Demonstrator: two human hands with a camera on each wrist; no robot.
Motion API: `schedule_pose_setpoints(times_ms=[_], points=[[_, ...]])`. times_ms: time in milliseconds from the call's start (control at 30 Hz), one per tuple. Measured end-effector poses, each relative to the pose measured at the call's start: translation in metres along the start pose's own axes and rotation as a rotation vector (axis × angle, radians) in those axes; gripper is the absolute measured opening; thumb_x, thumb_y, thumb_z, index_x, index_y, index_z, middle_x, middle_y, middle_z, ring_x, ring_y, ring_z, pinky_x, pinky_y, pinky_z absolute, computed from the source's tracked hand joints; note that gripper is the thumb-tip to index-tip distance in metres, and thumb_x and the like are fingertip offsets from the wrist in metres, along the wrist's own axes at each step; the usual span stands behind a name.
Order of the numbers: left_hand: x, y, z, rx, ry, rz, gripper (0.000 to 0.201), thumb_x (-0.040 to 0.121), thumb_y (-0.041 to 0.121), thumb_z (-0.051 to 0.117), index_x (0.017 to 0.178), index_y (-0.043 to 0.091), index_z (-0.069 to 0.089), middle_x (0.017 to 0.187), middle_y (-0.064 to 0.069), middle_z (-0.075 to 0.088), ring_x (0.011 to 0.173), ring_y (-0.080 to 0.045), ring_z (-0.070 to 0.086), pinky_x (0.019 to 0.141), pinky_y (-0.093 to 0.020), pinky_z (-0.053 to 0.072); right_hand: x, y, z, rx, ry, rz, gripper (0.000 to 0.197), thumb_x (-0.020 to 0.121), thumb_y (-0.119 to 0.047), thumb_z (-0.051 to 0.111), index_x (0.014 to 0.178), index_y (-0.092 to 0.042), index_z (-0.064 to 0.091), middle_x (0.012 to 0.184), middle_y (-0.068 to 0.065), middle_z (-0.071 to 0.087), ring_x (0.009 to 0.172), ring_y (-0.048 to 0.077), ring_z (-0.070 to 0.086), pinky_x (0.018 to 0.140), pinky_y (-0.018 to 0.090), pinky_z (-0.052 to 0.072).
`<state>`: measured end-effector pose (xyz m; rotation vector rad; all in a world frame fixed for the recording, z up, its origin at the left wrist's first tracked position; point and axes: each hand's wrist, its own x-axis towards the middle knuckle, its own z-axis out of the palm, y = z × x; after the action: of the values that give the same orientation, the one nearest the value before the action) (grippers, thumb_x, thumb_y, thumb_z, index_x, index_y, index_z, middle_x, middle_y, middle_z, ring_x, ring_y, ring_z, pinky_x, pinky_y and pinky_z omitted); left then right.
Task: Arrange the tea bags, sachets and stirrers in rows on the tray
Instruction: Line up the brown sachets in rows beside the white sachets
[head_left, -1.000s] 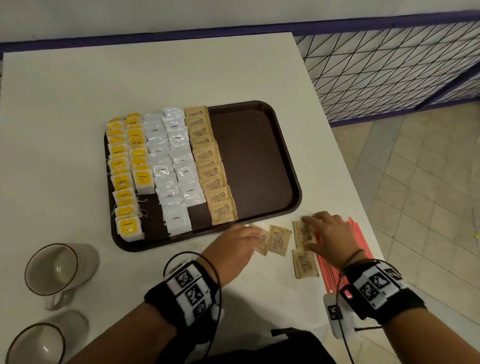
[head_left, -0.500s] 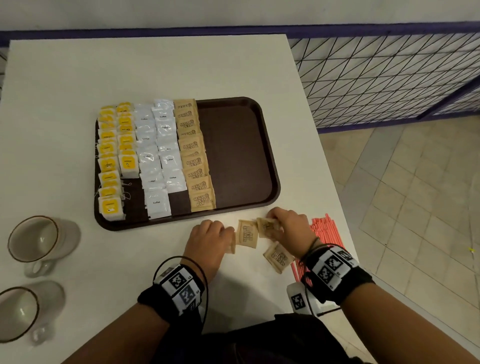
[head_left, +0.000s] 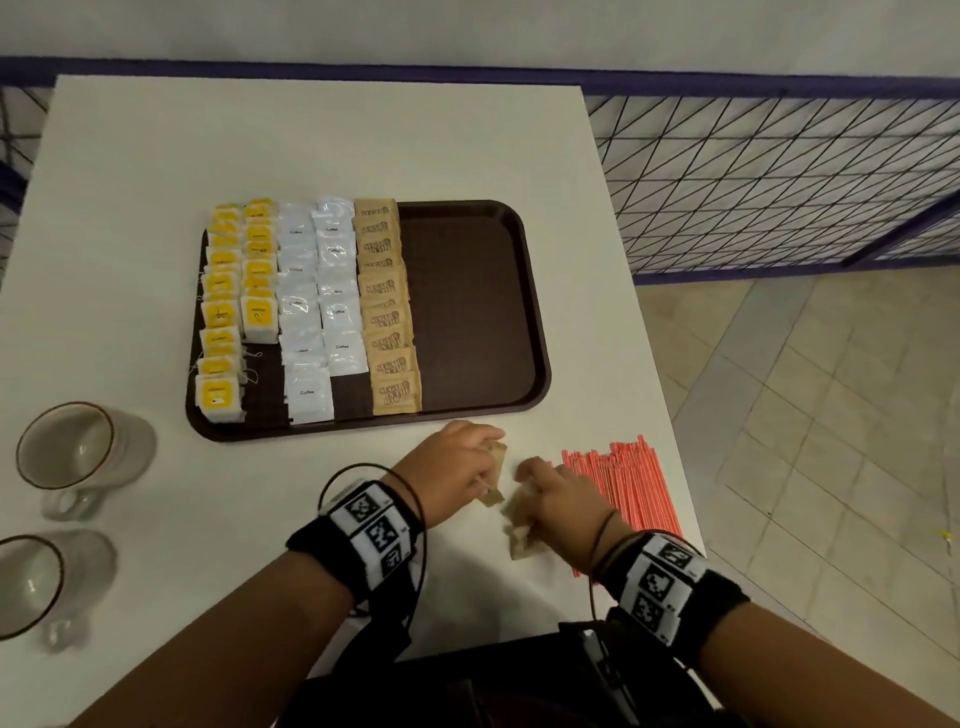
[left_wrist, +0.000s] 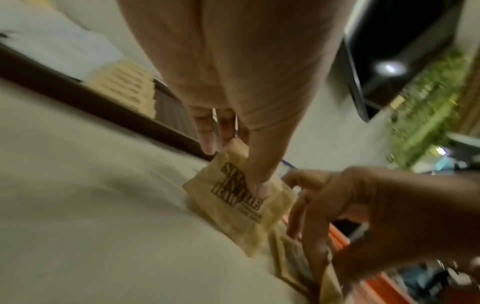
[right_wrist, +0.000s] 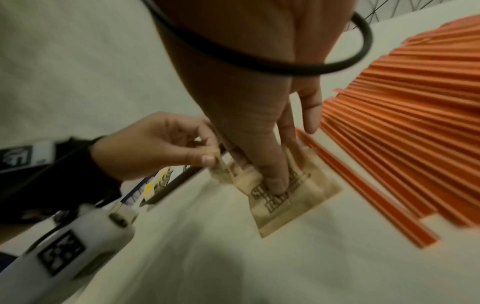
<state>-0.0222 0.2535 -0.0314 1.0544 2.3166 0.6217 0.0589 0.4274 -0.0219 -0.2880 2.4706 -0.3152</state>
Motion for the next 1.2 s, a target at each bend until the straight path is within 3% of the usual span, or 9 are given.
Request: schedule_pose_setpoints(times_ms=[133,267,367,533,633,767,900,1033,1200], points=[[0.012,0.006,0.008,0.295,-0.140,-0.046,0.023,0.088,0.022,0.055,0.108,0.017,0.065,0.150,-0.007,0.028,0.137,-0.027,0.022,0.107,-0.037,0.025,0.007,-0.002,0.013,0.025,0.034,-0.079,0.023,0.083,-0.011,0.060,0.105,-0.015,0.066,0.121,0.014,0.048,0.096,0.013,0.045,0.084,0.028,0.041],[0.008,0.001,0.017,0.284,-0.101,-0.088,0.016,0.086,0.015,0.056,0.100,0.011,0.064,0.119,-0.008,0.043,0.111,-0.028,0.040,0.085,-0.035,0.041,0.008,-0.005,0.018,0.013,0.147,-0.061,0.026,0.049,-0.024,0.086,0.064,-0.022,0.065,0.074,0.001,0.061,0.066,0.025,0.057,0.051,0.036,0.047],[0.001,-0.009,0.019,-0.002,-0.092,-0.155,0.015,0.091,0.010,0.049,0.096,0.004,0.061,0.115,-0.013,0.046,0.102,-0.029,0.048,0.085,-0.038,0.043,0.006,-0.004,0.015,0.197,0.138,-0.053,0.006,0.077,-0.011,0.065,0.083,-0.011,0.065,0.090,0.004,0.058,0.081,0.024,0.056,0.069,0.029,0.044],[-0.032,-0.022,0.003,-0.366,0.025,-0.172,0.006,0.083,0.011,0.066,0.078,0.012,0.064,0.092,0.011,0.049,0.088,-0.004,0.054,0.082,-0.017,0.042,-0.003,0.010,-0.013,0.765,0.292,0.115,0.028,0.071,-0.002,0.072,0.080,-0.023,0.056,0.076,-0.013,0.056,0.067,0.002,0.051,0.065,0.019,0.040],[-0.050,-0.014,-0.017,-0.417,0.007,-0.064,0.004,0.081,0.014,0.070,0.079,0.010,0.068,0.093,0.016,0.055,0.087,-0.001,0.056,0.081,-0.014,0.046,-0.005,0.003,-0.039,1.157,0.028,-0.036,0.051,0.070,0.009,0.073,0.108,-0.017,0.052,0.103,0.006,0.065,0.086,0.013,0.064,0.075,0.024,0.053],[-0.063,0.001,-0.043,-0.469,0.071,0.010,0.004,0.077,0.011,0.073,0.081,0.011,0.071,0.093,0.013,0.060,0.092,-0.004,0.057,0.080,-0.013,0.047,0.003,-0.020,-0.059,1.081,-0.203,-0.165,0.053,0.073,0.011,0.070,0.119,-0.012,0.055,0.101,0.015,0.067,0.091,0.022,0.064,0.082,0.028,0.055],[-0.075,-0.005,-0.064,-0.622,0.150,-0.063,0.010,0.075,0.010,0.075,0.077,0.018,0.070,0.090,0.009,0.064,0.091,-0.005,0.061,0.081,-0.016,0.050,0.010,-0.037,-0.065,1.190,-0.130,-0.170,0.040,0.075,0.006,0.069,0.109,-0.014,0.063,0.097,0.007,0.071,0.089,0.017,0.066,0.082,0.026,0.053],[-0.086,-0.013,-0.071,-0.843,0.181,-0.139,0.008,0.081,0.005,0.069,0.081,0.012,0.065,0.103,0.003,0.067,0.098,-0.009,0.064,0.086,-0.026,0.053,0.018,-0.049,-0.059,1.210,0.011,-0.132,0.016,0.075,0.001,0.071,0.089,-0.007,0.069,0.096,0.019,0.069,0.086,0.023,0.064,0.083,0.034,0.054],[-0.097,-0.022,-0.074,-1.337,0.342,-0.401,0.003,0.094,0.004,0.049,0.093,0.006,0.047,0.112,-0.012,0.067,0.100,-0.028,0.067,0.068,-0.041,0.058,0.027,-0.058,-0.046,1.414,0.286,0.028,0.017,0.074,0.003,0.072,0.089,0.005,0.065,0.089,0.017,0.071,0.079,0.022,0.068,0.075,0.033,0.054]])
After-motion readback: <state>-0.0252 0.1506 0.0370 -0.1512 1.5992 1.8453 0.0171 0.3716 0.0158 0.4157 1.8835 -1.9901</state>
